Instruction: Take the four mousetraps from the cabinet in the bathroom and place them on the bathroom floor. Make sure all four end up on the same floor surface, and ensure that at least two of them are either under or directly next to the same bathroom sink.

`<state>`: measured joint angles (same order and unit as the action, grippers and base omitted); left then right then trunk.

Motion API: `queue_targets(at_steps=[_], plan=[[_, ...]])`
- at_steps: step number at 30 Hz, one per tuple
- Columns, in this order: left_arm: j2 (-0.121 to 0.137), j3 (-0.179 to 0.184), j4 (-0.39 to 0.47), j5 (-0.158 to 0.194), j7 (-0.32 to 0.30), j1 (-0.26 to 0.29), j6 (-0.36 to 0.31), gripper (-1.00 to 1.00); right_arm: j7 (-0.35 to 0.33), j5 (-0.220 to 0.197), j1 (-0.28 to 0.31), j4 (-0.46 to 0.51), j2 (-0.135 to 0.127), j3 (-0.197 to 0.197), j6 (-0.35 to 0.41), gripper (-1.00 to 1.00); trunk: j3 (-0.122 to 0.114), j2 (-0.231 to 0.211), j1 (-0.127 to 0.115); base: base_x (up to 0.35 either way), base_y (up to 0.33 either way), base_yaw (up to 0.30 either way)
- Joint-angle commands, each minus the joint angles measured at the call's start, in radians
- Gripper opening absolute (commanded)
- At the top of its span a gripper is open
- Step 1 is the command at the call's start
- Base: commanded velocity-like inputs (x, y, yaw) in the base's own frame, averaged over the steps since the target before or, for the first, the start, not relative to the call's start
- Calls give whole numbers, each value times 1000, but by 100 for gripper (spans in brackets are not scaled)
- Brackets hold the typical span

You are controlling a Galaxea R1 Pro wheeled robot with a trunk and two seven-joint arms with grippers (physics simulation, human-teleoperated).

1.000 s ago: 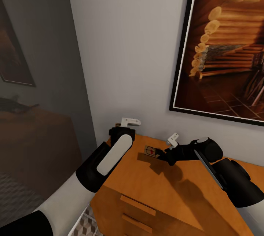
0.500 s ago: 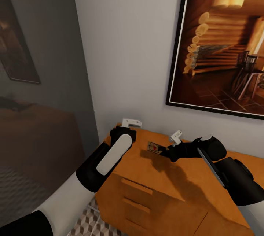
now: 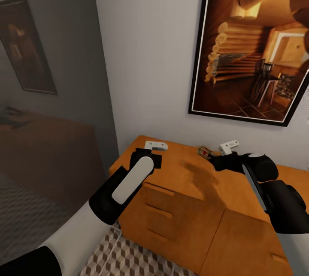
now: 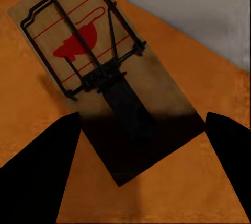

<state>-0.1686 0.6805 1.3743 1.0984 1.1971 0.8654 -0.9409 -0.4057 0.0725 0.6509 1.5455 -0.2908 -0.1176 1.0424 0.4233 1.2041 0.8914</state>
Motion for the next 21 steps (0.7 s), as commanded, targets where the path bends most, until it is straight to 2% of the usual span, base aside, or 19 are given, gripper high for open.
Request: queue_targets(at_steps=[1,2,3,4,5,6,7,8,9,10,11,12,14,15,17,21], plan=[[2,1,-2,7,6,1,-9,-100,18,2,1,1,6,11,5,-100,1,1,-1,-344,0,0],[3,1,-5,7,3,1,-9,-100,42,2,1,0,13,23,5,-100,1,1,-1,-342,0,0],[5,2,-12,7,-6,1,-8,-100,97,3,1,0,33,53,5,-100,1,1,-1,-309,0,0],[8,1,-48,2,-65,1,-6,-100,284,4,-1,-4,113,140,5,-100,1,1,-1,-92,0,0],[8,1,-62,-2,-89,1,-5,-100,350,4,-6,-6,142,163,5,-100,1,1,-1,-59,0,0],[9,1,-70,-3,-100,1,-5,-100,384,4,-10,-6,157,174,5,-100,1,1,-1,-47,0,0],[9,1,-86,-7,-119,1,-4,-100,455,4,-20,-6,188,196,5,-100,1,1,-1,-30,0,0],[9,1,-94,-8,-126,1,-4,-100,493,4,-25,-7,205,205,5,-100,1,1,-1,-24,0,0],[9,1,-107,-10,-137,1,-3,-100,573,3,-33,-8,239,225,5,-100,1,1,-1,-15,0,0],[9,1,-112,-11,-141,1,-3,-100,615,2,-36,-8,257,234,5,-100,1,1,-1,-12,0,0],[10,1,-119,-12,-147,1,-3,-100,699,0,-43,-9,294,253,5,-100,1,1,-1,-8,0,0],[10,1,-121,-12,-149,1,-4,-100,739,-2,-46,-10,312,262,5,-100,1,1,-1,-6,0,0],[11,1,-128,-13,-154,1,-4,-100,870,-7,-63,-11,379,295,5,-100,1,1,-1,-3,0,0],[12,1,-129,-13,-155,1,-4,-100,909,-8,-74,-11,404,306,5,-100,1,1,-1,-2,0,0],[13,1,-130,-12,-156,1,-4,-100,943,-11,-93,-12,427,316,5,-100,1,1,-1,-1,0,0],[13,2,-132,-13,-157,1,-3,-100,967,-14,-122,-13,443,323,5,-100,1,1,-1,0,0,0]])
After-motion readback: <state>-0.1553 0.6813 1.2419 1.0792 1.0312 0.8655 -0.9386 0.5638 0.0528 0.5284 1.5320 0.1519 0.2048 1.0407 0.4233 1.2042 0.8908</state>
